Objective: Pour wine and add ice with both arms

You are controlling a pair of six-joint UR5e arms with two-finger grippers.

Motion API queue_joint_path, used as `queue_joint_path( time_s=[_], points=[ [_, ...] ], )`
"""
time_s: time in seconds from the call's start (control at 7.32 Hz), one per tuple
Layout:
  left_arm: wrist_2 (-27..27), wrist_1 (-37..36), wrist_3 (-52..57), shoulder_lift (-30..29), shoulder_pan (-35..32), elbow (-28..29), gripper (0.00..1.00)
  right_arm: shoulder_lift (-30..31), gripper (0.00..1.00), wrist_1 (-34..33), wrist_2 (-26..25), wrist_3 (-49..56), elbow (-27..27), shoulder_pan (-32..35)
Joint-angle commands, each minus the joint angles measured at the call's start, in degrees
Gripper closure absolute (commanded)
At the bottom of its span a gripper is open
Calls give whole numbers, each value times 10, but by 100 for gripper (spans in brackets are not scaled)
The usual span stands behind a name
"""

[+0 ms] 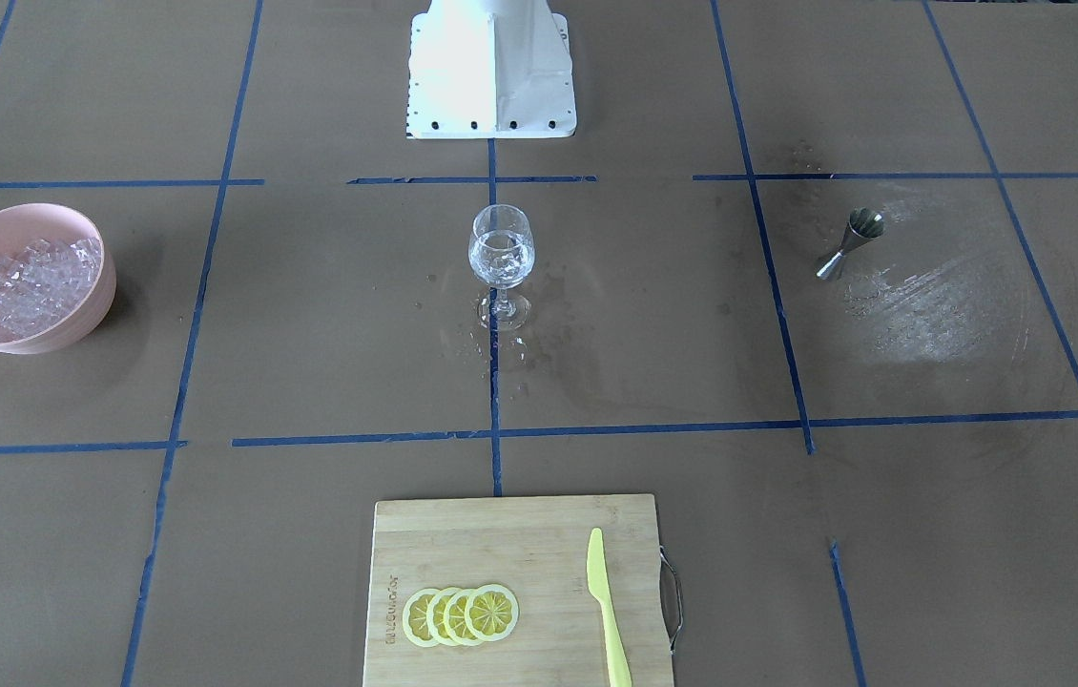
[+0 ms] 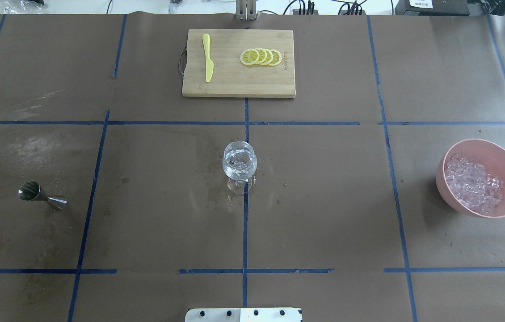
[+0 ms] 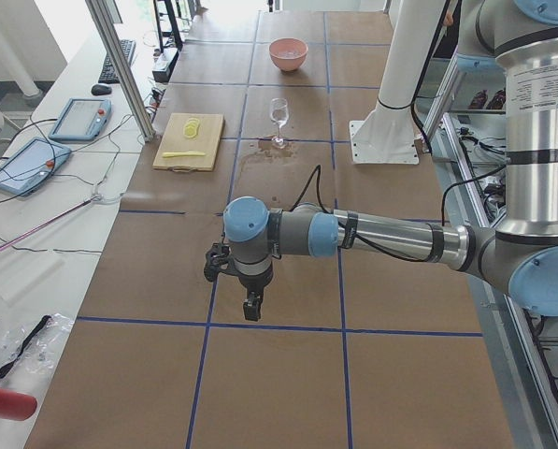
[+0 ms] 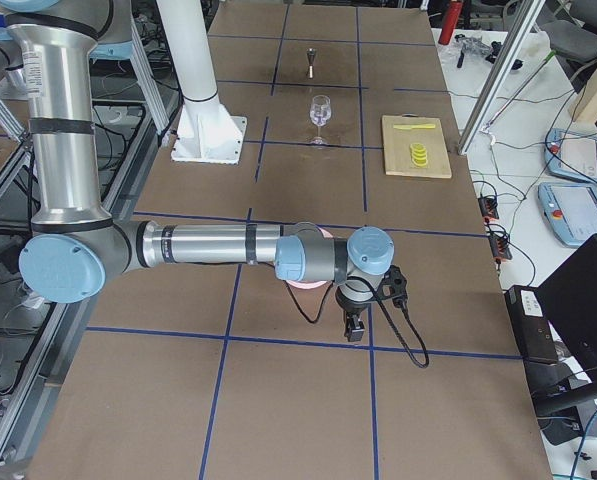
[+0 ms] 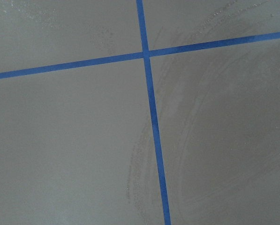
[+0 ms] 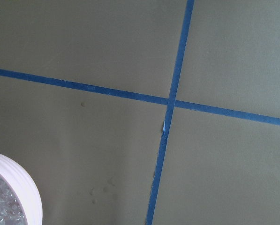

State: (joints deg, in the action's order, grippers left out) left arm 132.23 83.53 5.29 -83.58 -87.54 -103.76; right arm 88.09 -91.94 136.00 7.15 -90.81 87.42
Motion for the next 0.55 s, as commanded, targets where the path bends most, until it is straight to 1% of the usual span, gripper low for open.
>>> queue_joint_path(
  time_s=[0.0,0.41],
  points=[
    [0,0,1,0,0,0,0,1,0,1,0,1,-2,0],
    [0,1,1,0,0,1,0,0,0,1,1,-1,-2,-1]
  ],
)
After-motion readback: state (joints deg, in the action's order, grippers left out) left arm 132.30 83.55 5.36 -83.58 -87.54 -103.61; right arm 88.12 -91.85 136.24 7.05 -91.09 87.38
